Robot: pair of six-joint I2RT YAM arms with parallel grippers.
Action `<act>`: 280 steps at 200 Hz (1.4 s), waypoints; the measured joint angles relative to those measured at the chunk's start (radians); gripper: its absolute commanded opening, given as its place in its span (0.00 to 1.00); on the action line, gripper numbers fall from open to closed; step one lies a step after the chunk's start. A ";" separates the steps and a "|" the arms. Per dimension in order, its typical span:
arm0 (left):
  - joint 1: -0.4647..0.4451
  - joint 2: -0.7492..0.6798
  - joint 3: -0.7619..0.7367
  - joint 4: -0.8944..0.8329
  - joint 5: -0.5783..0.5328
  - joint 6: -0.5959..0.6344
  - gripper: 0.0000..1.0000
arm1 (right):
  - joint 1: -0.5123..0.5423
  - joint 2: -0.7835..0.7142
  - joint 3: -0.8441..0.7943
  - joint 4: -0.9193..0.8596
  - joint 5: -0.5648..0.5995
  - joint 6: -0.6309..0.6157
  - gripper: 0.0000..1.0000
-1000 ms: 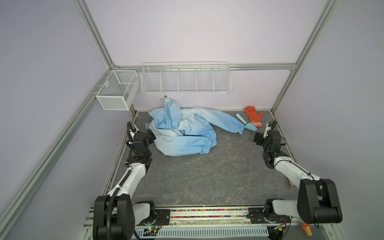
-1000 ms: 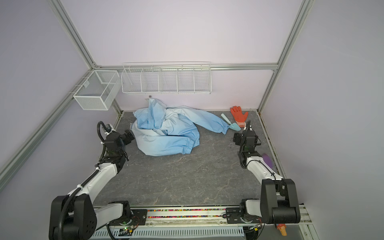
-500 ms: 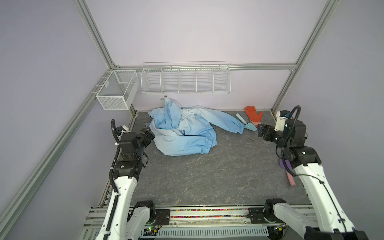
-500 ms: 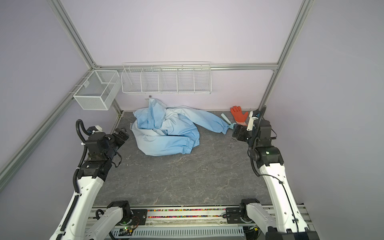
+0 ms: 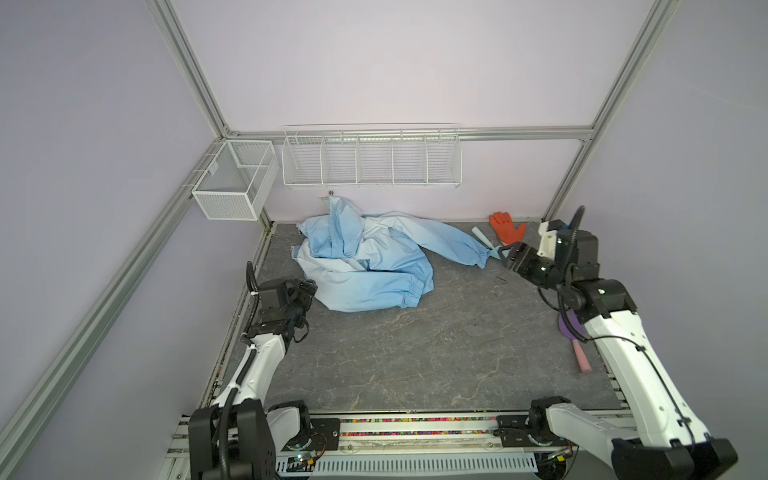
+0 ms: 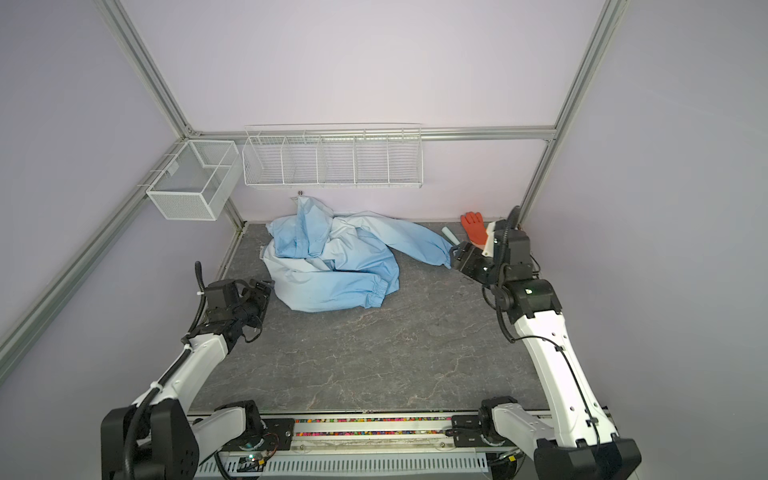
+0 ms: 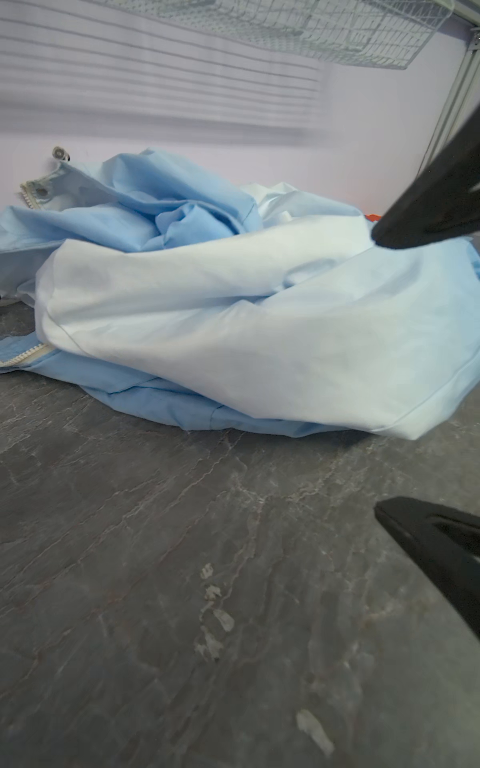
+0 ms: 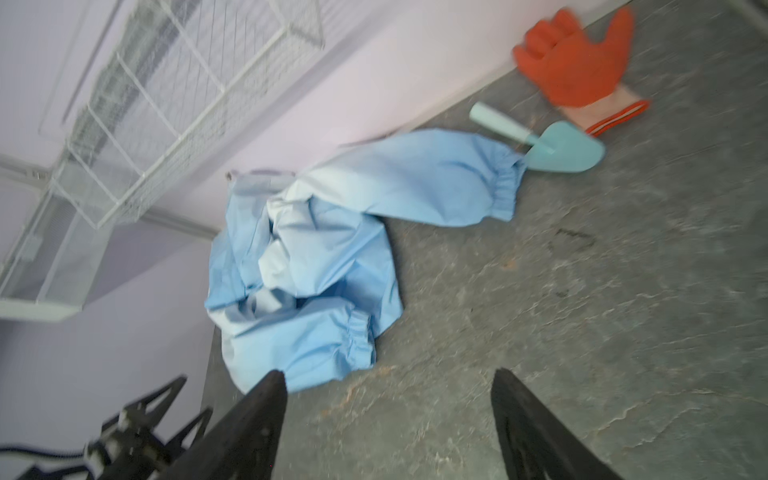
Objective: Zip up the jacket
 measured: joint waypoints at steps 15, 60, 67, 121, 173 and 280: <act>0.003 0.151 0.051 0.046 0.029 -0.003 0.83 | 0.090 0.029 0.020 -0.017 0.003 0.003 0.86; 0.004 0.567 0.278 0.161 0.228 0.013 0.07 | 0.253 0.155 0.185 -0.095 0.095 -0.002 0.77; 0.003 0.571 0.290 0.146 0.244 0.026 0.00 | 0.267 0.180 0.210 -0.109 0.109 -0.007 0.77; -0.158 0.357 0.643 -0.219 0.243 0.201 0.00 | 0.371 0.418 0.443 -0.200 0.124 -0.134 0.89; -0.413 0.300 1.113 -0.513 0.256 0.361 0.00 | 0.503 0.584 0.720 -0.194 0.056 -0.329 0.98; -0.530 0.364 1.305 -0.673 0.252 0.396 0.56 | 0.449 0.788 0.985 -0.304 0.125 -0.329 0.07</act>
